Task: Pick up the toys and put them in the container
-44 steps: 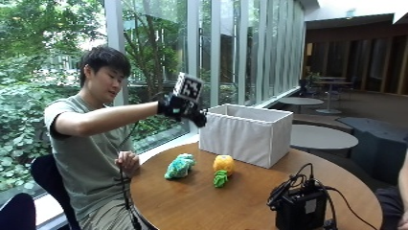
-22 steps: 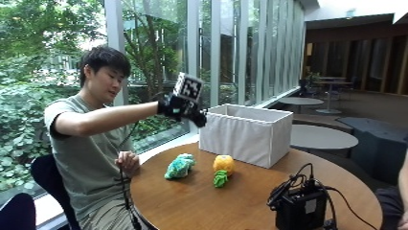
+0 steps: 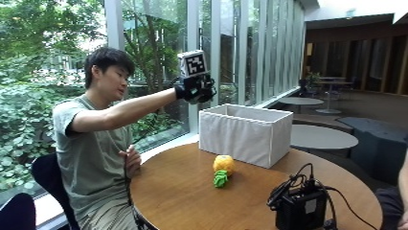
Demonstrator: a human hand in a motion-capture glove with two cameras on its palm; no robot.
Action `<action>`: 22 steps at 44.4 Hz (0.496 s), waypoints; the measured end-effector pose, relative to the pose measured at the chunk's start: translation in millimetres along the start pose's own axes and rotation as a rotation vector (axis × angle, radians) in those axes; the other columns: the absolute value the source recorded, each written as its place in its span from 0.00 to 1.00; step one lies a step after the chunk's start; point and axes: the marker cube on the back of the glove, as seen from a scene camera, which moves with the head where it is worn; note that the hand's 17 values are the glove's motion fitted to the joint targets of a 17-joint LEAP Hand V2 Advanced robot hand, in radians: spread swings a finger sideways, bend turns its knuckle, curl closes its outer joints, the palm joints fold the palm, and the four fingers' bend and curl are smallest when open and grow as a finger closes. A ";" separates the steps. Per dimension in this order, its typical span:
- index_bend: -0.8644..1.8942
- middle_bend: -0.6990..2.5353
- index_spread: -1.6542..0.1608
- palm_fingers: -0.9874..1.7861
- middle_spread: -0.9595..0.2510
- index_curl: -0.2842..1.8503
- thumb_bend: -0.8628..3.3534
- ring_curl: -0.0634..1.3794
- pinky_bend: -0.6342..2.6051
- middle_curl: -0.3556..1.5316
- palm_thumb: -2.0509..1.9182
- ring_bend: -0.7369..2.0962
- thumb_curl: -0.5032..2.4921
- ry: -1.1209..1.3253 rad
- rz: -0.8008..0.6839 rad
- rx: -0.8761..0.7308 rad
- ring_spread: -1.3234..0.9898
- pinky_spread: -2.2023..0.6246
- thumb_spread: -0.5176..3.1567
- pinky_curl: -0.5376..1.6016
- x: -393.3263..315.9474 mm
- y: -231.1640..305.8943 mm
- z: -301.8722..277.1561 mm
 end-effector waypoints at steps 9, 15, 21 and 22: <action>0.66 0.47 0.77 0.70 0.56 0.55 0.23 0.51 0.59 0.76 0.67 0.73 0.46 0.267 -0.209 -0.010 0.43 0.64 0.37 0.55 -42.2 -36.5 -9.9; 0.65 0.47 0.77 0.69 0.56 0.57 0.22 0.52 0.59 0.77 0.67 0.74 0.47 0.213 -0.301 -0.053 0.43 0.64 0.36 0.55 -159.2 -51.7 20.4; 0.65 0.47 0.77 0.69 0.56 0.59 0.22 0.52 0.59 0.78 0.67 0.74 0.49 0.293 -0.418 -0.083 0.43 0.64 0.35 0.55 -196.8 -74.7 53.2; 0.65 0.47 0.77 0.69 0.56 0.59 0.22 0.52 0.59 0.78 0.67 0.74 0.49 0.317 -0.438 -0.089 0.43 0.64 0.35 0.55 -192.8 -77.7 57.2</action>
